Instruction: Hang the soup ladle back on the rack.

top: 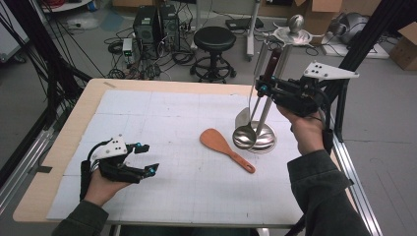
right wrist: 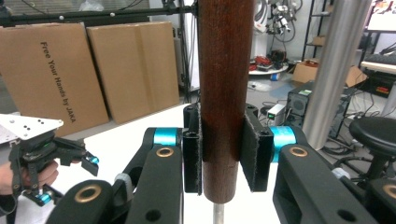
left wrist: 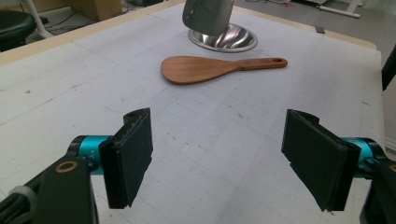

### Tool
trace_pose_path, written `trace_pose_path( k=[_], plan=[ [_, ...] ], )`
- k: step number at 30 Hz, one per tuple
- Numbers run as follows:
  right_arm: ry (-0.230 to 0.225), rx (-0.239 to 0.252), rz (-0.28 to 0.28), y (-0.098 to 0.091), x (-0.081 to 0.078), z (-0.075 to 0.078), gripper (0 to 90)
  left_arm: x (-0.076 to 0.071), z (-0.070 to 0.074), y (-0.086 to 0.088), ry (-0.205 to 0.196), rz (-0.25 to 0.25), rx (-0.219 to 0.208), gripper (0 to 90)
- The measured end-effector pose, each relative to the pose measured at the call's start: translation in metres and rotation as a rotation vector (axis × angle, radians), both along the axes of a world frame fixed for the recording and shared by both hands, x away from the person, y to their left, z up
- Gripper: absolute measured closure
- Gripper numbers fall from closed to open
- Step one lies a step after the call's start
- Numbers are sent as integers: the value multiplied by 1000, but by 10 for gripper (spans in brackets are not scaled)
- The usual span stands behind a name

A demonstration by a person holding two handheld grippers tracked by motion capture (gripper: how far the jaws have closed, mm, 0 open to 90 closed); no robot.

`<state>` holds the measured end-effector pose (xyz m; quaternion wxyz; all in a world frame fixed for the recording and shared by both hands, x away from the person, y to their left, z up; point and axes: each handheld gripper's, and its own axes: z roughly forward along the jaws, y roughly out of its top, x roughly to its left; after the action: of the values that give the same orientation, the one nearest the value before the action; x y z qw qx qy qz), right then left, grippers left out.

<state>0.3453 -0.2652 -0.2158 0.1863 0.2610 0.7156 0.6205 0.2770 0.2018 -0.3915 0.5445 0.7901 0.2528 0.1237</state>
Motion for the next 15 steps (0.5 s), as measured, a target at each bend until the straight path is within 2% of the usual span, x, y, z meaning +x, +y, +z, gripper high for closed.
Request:
trace_pose_path(
  k=[15],
  plan=[
    [20, 16, -50, -7, 9, 4, 728, 0, 0, -1, 0, -5, 2, 254]
  ],
)
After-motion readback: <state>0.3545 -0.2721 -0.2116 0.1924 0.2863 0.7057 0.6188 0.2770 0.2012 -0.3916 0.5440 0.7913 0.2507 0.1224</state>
